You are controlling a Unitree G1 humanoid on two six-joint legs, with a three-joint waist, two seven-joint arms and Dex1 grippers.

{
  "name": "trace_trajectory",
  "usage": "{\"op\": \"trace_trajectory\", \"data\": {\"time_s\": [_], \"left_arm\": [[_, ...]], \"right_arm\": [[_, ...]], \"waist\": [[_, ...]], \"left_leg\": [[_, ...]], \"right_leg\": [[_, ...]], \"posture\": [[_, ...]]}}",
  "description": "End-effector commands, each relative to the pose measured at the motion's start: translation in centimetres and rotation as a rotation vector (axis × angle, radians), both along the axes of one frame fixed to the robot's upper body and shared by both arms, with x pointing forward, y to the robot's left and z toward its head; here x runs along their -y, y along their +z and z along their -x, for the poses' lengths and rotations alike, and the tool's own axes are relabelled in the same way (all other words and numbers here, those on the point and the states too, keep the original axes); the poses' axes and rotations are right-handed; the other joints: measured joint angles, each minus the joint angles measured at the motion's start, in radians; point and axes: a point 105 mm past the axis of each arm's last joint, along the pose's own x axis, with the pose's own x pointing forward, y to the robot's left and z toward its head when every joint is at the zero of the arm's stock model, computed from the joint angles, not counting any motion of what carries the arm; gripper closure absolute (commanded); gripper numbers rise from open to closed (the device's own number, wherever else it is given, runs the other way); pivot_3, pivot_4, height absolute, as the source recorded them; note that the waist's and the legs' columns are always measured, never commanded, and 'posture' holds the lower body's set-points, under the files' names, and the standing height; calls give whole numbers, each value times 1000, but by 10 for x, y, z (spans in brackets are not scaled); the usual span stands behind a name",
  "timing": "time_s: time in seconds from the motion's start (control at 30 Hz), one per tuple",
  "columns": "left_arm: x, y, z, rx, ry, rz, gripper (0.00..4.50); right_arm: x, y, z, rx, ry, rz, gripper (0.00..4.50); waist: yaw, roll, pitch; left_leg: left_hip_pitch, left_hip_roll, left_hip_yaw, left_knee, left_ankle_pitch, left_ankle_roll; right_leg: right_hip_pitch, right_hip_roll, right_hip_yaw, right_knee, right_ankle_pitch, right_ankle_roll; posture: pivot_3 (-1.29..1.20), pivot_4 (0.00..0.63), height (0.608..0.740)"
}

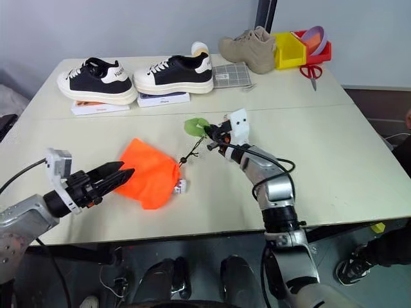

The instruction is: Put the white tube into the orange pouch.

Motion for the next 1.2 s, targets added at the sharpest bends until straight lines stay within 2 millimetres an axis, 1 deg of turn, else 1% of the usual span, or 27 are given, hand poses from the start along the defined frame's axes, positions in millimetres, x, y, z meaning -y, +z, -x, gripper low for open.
{"op": "trace_trajectory", "data": {"time_s": [0.03,0.07,0.17,0.23,0.4,0.47,0.57,0.77,0.87,0.93,0.97,1.03,1.1,1.17,1.2], "left_arm": [[2,1,-6,30,-18,-49,1568],[2,0,-7,30,-20,-53,1568],[11,-1,-9,34,-61,-43,1568],[15,-1,-10,38,-76,-40,1568],[28,1,-11,56,-125,-31,1568],[36,3,-12,73,-150,-38,1568],[37,3,-16,80,-141,-36,1568],[37,-5,-13,74,-143,-58,1568],[36,-7,-12,73,-133,-70,1568],[35,-8,-12,74,-126,-73,1568],[35,-9,-12,75,-123,-76,1568],[35,-9,-12,76,-118,-77,1568],[34,-10,-12,78,-113,-76,1568],[34,-10,-12,82,-105,-77,1568],[33,-10,-13,86,-100,-78,1568]], "right_arm": [[4,22,9,79,12,-18,4431],[4,23,10,81,9,-16,4431],[14,33,14,112,4,-39,4431],[16,37,16,124,10,-43,4431],[14,36,19,119,28,-31,4431],[11,26,19,92,30,-8,4431],[9,11,12,53,-4,45,4431],[19,-18,-2,-19,-113,154,4431],[22,-26,-2,-41,-117,185,3409],[24,-28,0,-30,-117,209,2547],[26,-27,2,-14,-118,227,1964],[32,-25,6,8,-122,231,996],[40,-22,11,26,-120,217,996],[43,-21,21,26,-75,188,996],[43,-22,29,20,-31,175,1303]], "waist": [[0,0,0],[0,0,0],[0,0,0],[1,0,0],[1,0,0],[1,0,0],[1,0,0],[1,0,0],[2,0,0],[3,0,0],[3,0,0],[5,0,0],[7,0,0],[12,0,0],[13,0,0]], "left_leg": [[0,0,0,0,0,0],[0,0,0,0,0,0],[0,0,0,0,0,0],[0,0,0,0,1,1],[0,0,0,0,1,2],[0,0,0,0,2,3],[0,0,0,0,2,3],[0,0,0,0,2,3],[0,0,0,1,2,3],[0,0,0,1,2,3],[0,0,0,1,2,3],[0,0,0,1,2,3],[0,0,0,1,2,3],[0,0,0,1,2,3],[0,0,0,1,2,3]], "right_leg": [[0,0,0,0,0,0],[0,0,0,0,0,0],[0,0,0,0,0,0],[0,0,0,0,0,0],[0,0,0,0,0,0],[0,0,0,0,0,0],[0,0,0,0,0,0],[0,0,0,0,0,0],[0,0,0,0,0,0],[0,0,0,0,0,0],[0,0,0,0,0,0],[0,0,0,0,0,0],[0,0,0,0,0,1],[0,0,0,0,0,1],[0,0,0,0,0,1]], "posture": [[0,150,740],[0,150,740],[0,150,740],[0,150,740],[0,150,740],[0,150,740],[0,150,740],[0,150,740],[0,150,740],[0,150,740],[0,150,740],[0,150,740],[0,150,740],[0,150,740],[0,150,740]]}}
